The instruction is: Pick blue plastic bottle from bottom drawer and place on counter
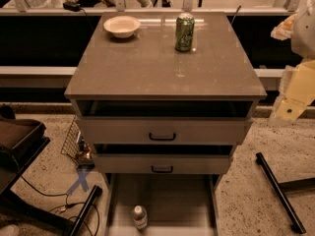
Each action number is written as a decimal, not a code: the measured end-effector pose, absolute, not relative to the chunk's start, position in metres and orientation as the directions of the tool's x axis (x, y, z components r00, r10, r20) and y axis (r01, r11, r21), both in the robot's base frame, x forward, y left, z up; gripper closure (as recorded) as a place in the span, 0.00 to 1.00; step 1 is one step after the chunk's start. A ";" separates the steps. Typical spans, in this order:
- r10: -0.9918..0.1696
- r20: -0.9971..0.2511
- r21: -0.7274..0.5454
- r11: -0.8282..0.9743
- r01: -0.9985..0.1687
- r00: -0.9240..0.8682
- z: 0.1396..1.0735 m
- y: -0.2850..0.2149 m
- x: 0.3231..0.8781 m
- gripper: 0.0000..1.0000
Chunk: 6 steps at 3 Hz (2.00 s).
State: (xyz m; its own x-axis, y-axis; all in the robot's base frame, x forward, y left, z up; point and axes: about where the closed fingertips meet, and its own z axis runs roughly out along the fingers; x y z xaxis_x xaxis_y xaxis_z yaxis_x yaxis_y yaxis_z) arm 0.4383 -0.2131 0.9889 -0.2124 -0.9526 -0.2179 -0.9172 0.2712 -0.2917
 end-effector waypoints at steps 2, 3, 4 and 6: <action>-0.939 -0.280 -0.272 0.278 -0.921 -0.201 0.965 -0.209 0.435 0.00; -0.903 -0.396 -0.245 0.278 -0.929 -0.166 0.916 -0.203 0.420 0.00; -0.834 -0.532 -0.216 0.302 -0.929 -0.147 0.849 -0.198 0.403 0.00; -0.617 -0.782 -0.190 0.368 -0.910 -0.086 0.721 -0.182 0.391 0.00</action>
Offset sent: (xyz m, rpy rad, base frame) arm -0.0095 0.0130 -0.0882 0.2365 0.0217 0.0462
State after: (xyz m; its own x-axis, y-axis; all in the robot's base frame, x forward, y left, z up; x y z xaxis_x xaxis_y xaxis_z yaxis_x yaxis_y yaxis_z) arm 0.3907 -0.1817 0.7207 -0.0863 -0.6173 -0.7820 -0.9103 0.3678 -0.1899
